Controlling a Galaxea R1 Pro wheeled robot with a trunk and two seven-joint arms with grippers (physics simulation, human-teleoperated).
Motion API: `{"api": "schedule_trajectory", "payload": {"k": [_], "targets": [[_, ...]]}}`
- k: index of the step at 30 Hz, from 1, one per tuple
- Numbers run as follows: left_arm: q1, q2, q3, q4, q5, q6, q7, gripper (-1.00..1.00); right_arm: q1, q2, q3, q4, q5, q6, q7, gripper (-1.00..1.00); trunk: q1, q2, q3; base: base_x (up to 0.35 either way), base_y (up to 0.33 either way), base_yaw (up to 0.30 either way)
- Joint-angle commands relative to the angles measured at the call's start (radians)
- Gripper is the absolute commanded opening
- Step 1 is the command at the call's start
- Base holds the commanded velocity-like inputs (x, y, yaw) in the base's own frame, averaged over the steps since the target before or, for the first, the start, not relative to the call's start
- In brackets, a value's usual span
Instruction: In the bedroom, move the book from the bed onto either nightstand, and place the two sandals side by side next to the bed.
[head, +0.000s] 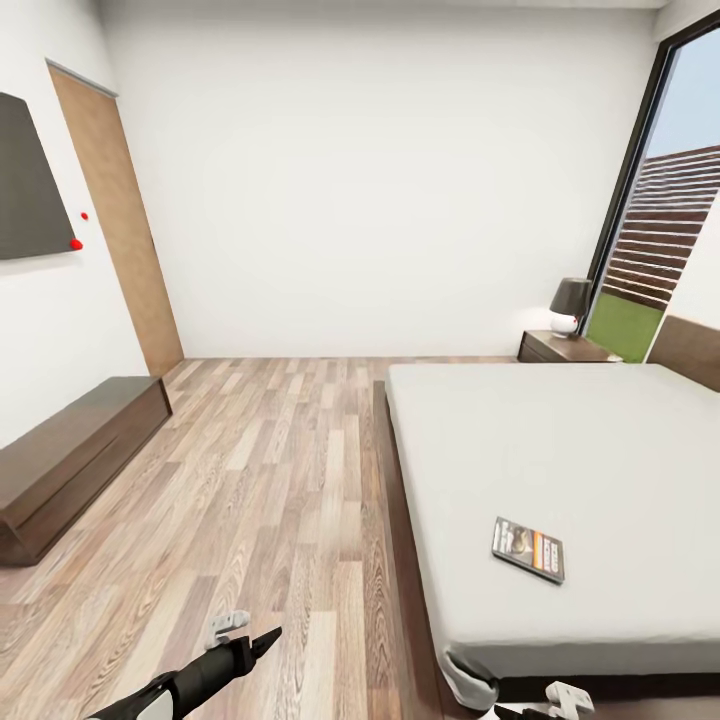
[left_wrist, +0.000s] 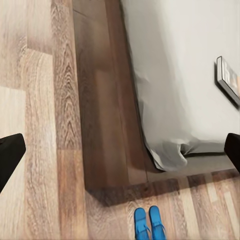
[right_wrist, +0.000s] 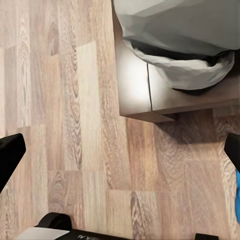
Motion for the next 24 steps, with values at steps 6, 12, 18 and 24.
{"api": "schedule_trajectory", "payload": {"k": [6, 12, 18, 24], "targets": [[-0.001, 0.0, -0.009, 0.001, 0.004, -0.008, -0.002, 1.0, -0.001, 0.0, -0.007, 0.0, 0.009, -0.002, 0.003, 1.0, -0.023, 0.042, 0.018, 0.0, 0.0, 0.0], [-0.001, 0.0, -0.009, 0.001, 0.004, -0.008, -0.002, 1.0, -0.001, 0.0, -0.007, 0.0, 0.009, -0.002, 0.003, 1.0, -0.046, 0.084, 0.037, 0.0, 0.0, 0.0], [-0.001, 0.0, -0.009, 0.001, 0.004, -0.008, -0.002, 1.0, -0.001, 0.0, -0.007, 0.0, 0.009, -0.002, 0.003, 1.0, -0.069, 0.126, 0.055, 0.0, 0.0, 0.0], [-0.001, 0.0, -0.009, 0.001, 0.004, -0.007, -0.002, 1.0, -0.001, 0.0, -0.007, 0.0, 0.009, -0.002, 0.003, 1.0, -0.092, 0.168, 0.074, 0.0, 0.0, 0.0]]}}
